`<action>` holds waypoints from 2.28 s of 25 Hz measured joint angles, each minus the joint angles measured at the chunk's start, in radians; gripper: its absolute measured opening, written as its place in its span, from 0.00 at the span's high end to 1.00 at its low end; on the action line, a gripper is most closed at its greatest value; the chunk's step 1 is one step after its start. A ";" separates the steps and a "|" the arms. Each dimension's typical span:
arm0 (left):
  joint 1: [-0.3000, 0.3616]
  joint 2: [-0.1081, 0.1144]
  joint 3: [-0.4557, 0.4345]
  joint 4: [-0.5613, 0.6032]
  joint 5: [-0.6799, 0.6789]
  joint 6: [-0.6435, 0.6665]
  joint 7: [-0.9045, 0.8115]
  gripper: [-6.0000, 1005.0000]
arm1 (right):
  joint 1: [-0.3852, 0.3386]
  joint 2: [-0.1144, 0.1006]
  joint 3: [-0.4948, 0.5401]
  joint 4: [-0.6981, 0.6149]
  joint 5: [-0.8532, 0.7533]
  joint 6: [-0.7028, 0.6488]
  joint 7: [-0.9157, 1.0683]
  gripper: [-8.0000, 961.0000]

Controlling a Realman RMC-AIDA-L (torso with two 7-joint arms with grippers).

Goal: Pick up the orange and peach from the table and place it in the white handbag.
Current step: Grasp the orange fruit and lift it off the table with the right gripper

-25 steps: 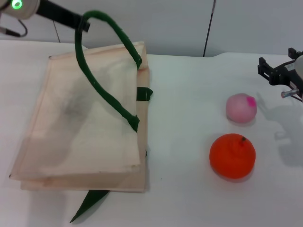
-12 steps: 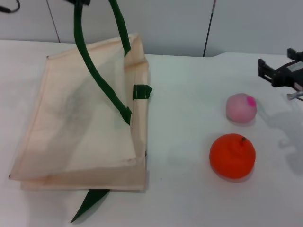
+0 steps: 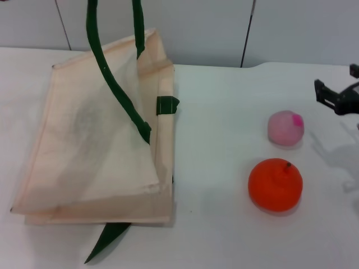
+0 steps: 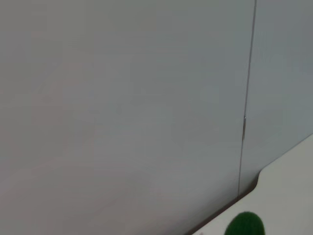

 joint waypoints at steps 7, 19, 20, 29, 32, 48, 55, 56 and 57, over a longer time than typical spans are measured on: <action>0.001 0.002 0.013 0.017 -0.001 -0.002 0.009 0.87 | -0.004 -0.002 0.085 -0.076 -0.281 -0.262 0.250 0.17; -0.002 0.004 0.056 0.025 -0.046 -0.013 0.119 0.87 | 0.004 -0.002 0.088 -0.229 -0.414 -0.496 0.391 0.17; -0.001 0.005 0.056 0.026 -0.064 -0.014 0.134 0.87 | 0.004 -0.002 0.089 -0.231 -0.414 -0.502 0.392 0.17; 0.000 0.009 0.051 0.031 -0.080 -0.054 0.179 0.87 | 0.003 -0.002 0.095 -0.304 -0.415 -0.643 0.411 0.16; 0.001 0.009 0.051 0.031 -0.079 -0.055 0.179 0.87 | 0.004 -0.002 0.100 -0.349 -0.413 -0.715 0.423 0.16; 0.005 0.018 0.022 0.052 -0.043 -0.062 0.179 0.87 | 0.054 -0.002 0.154 -0.379 -0.284 -0.986 0.422 0.15; -0.002 0.019 0.022 0.054 -0.043 -0.064 0.178 0.87 | 0.137 -0.003 0.158 -0.208 -0.285 -0.998 0.412 0.14; -0.003 0.019 0.022 0.054 -0.043 -0.064 0.178 0.87 | 0.145 -0.004 0.161 -0.193 -0.286 -0.996 0.412 0.14; -0.004 0.020 0.022 0.054 -0.043 -0.064 0.177 0.87 | 0.152 -0.004 0.163 -0.178 -0.287 -0.994 0.412 0.14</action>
